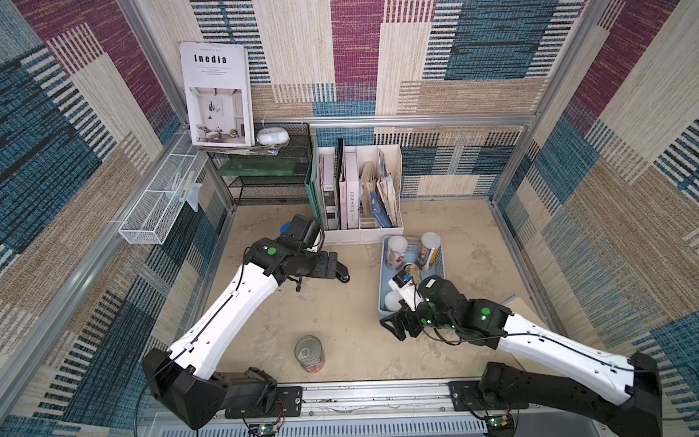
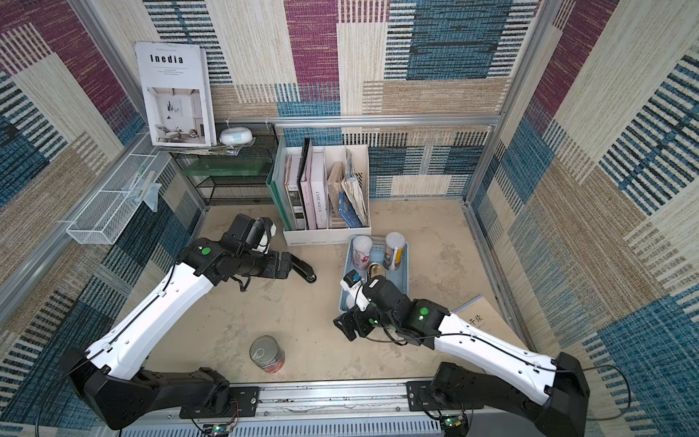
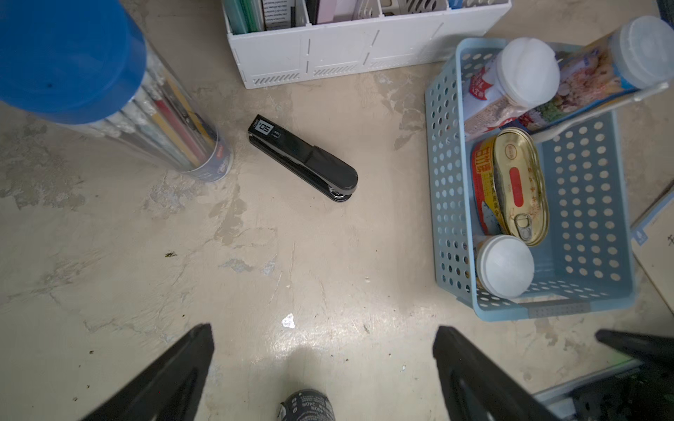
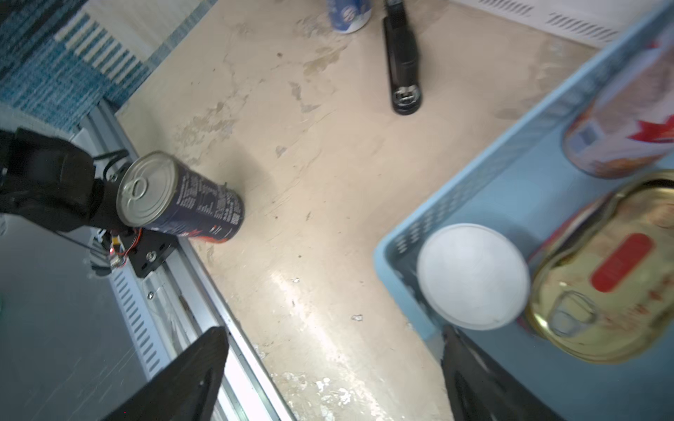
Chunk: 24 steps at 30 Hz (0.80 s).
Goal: Put the canned food in the basket
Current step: Pick up the canned food from the center of the board.
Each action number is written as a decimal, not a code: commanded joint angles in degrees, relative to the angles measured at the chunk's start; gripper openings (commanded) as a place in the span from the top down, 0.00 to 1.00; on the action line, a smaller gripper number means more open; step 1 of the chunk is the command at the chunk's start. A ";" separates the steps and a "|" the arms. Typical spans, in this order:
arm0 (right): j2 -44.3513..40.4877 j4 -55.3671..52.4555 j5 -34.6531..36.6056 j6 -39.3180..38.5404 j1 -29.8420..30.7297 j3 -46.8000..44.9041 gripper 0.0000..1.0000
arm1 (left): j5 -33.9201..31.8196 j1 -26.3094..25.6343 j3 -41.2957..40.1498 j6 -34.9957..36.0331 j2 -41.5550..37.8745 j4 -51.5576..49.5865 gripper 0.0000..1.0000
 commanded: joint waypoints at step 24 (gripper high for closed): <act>37.02 12.81 0.77 -7.93 19.68 21.36 0.00 | 7.15 8.26 -9.95 2.59 -5.06 3.95 0.01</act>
